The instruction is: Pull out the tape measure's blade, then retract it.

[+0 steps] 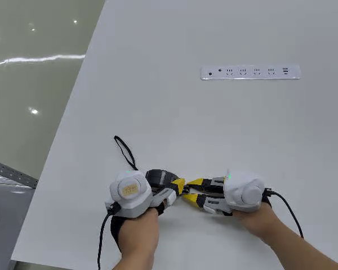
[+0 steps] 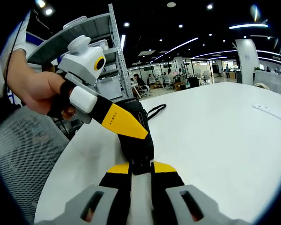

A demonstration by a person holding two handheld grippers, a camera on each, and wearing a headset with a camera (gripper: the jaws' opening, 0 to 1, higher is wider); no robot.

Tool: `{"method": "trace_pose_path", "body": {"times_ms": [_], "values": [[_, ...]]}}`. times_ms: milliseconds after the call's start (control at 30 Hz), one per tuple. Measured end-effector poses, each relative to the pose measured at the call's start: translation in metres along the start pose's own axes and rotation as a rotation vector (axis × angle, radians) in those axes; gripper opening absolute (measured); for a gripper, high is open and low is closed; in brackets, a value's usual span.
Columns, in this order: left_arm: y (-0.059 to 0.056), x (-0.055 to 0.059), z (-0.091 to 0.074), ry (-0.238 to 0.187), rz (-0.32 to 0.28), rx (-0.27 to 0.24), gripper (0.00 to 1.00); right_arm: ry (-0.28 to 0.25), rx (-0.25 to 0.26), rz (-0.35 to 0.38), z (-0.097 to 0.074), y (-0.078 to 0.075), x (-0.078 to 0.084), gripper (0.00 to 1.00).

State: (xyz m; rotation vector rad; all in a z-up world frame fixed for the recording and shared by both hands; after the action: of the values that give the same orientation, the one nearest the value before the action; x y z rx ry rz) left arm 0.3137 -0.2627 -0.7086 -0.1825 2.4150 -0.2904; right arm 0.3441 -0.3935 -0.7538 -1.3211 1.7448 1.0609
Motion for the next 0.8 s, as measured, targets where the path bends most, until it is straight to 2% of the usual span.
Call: {"method": "trace_pose_path", "body": {"times_ms": [300,800], "values": [[0.0008,0.0,0.001,-0.004,-0.009,0.003,0.62,0.008,0.002,-0.017,0.003,-0.0004,-0.0016,0.13],[0.002,-0.0003,0.0009,-0.001,-0.019,0.017,0.62,0.001,0.008,0.031,0.0039,-0.0004,-0.0013,0.15]]}}
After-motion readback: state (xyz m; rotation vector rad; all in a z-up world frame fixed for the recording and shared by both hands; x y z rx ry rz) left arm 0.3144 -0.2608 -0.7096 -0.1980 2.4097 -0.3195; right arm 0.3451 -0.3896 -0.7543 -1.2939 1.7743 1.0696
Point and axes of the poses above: the centre of the closed fingertips' face, and the gripper's own axes: z roughly forward along the fingers, y roughly to its left, x roughly out of its underside, the point moved 7 cm from there along -z, roughly backward along the fingers, and after that the axes turned 5 degrees about y, right-handed, at the moved point
